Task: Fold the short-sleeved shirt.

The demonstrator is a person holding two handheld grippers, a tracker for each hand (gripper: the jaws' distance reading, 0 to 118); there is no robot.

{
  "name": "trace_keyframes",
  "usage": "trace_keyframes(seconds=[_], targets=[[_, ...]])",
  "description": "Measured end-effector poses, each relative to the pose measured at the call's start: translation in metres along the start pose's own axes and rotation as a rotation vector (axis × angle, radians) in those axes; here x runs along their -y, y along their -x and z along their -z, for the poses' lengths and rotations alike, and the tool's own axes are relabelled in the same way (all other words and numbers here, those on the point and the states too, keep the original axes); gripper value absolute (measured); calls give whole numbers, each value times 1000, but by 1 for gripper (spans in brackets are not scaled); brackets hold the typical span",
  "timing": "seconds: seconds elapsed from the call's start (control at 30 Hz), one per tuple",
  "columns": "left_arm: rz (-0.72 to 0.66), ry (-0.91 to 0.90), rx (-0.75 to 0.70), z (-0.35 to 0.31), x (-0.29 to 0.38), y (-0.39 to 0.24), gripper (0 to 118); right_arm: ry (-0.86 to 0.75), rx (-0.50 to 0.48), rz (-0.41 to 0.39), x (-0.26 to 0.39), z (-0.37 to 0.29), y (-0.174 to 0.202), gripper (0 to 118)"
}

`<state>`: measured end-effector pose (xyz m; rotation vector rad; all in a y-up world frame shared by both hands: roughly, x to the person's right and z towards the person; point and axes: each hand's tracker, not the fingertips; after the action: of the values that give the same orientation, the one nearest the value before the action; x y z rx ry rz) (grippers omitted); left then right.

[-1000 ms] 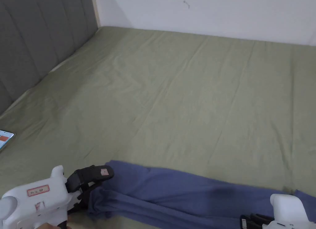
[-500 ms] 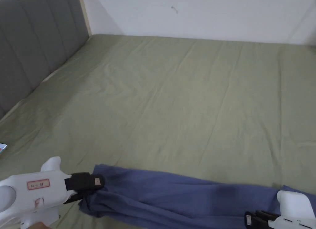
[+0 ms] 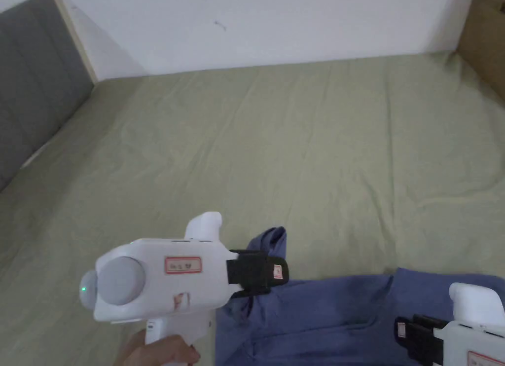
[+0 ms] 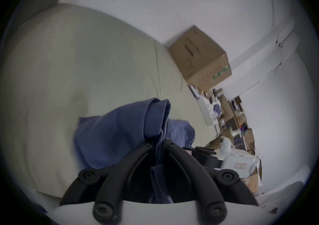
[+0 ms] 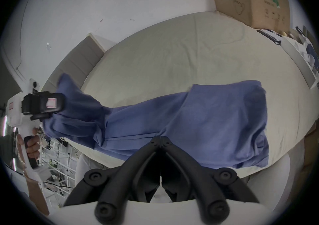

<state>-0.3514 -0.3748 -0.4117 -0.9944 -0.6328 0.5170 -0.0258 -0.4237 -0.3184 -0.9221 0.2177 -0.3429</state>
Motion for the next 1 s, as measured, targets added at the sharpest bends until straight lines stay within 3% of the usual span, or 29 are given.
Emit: trace_keyframes(seconds=[0.23, 0.27, 0.3, 0.37, 0.4, 0.5, 0.57, 0.6, 0.67, 0.7, 1.0], targets=[[2, 134, -62, 90, 6, -17, 11, -27, 48, 85, 8, -16, -47, 0], [4, 160, -80, 95, 8, -16, 21, -26, 51, 99, 9, -17, -52, 0], [15, 177, -72, 99, 9, -15, 44, -24, 56, 113, 10, -18, -57, 0], [11, 182, -76, 97, 9, -17, 76, -20, 63, 127, 13, -19, -63, 0], [16, 180, -82, 93, 10, -16, 81, -16, 65, 129, 15, -20, -62, 0], [27, 123, -122, 74, 3, -11, 81, -13, 64, 130, 19, -23, -63, 0], [18, 103, -135, 65, 1, -2, 79, -18, 62, 122, 19, -26, -52, 0], [-26, 84, -151, 61, 2, 3, 66, -21, 62, 108, 20, -27, -50, 0], [-54, 70, -144, 56, 2, 13, 9, -29, 67, 85, 20, -28, -47, 0], [-64, 62, -148, 58, 6, 17, 0, -32, 65, 75, 20, -28, -46, 0], [-45, 204, -102, 118, 41, 0, 0, -46, 41, 48, 16, -30, -42, 0]])
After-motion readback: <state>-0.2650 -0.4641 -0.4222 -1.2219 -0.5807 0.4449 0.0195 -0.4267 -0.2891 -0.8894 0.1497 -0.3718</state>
